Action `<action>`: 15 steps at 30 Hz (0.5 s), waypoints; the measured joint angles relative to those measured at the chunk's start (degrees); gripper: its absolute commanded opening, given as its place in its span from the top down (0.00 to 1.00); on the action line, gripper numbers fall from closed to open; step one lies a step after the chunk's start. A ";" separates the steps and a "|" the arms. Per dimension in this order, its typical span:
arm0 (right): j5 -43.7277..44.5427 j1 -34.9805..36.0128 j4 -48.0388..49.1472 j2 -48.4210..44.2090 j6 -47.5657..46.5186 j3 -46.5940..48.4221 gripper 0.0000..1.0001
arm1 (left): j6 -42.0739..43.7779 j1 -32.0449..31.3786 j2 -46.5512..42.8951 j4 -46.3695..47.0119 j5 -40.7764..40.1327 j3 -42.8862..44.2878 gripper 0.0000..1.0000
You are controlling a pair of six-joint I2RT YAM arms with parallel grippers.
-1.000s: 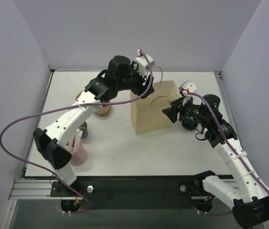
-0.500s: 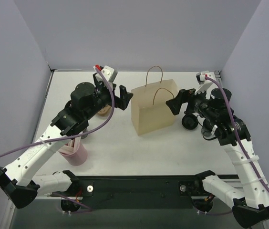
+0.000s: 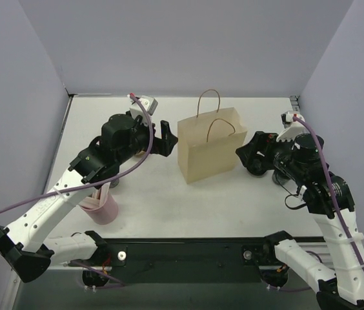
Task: Pack the takeout coffee
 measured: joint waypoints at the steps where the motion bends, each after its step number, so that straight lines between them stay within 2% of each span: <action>1: 1.22 0.00 -1.38 0.00 0.35 0.20 0.00 | -0.20 0.00 -0.22 -0.26 0.20 0.31 0.03; 4: 4.48 -0.04 -3.41 0.02 1.27 0.15 0.00 | -0.83 0.00 -1.55 -0.28 0.28 -0.13 0.03; 9: 8.50 -0.70 -5.27 2.64 3.80 0.00 0.00 | -3.96 0.09 -5.77 3.96 0.00 -7.67 0.03; 15: 9.01 -0.87 -6.36 8.00 4.04 2.29 0.00 | -5.64 0.68 -3.13 5.66 -1.97 -7.52 0.03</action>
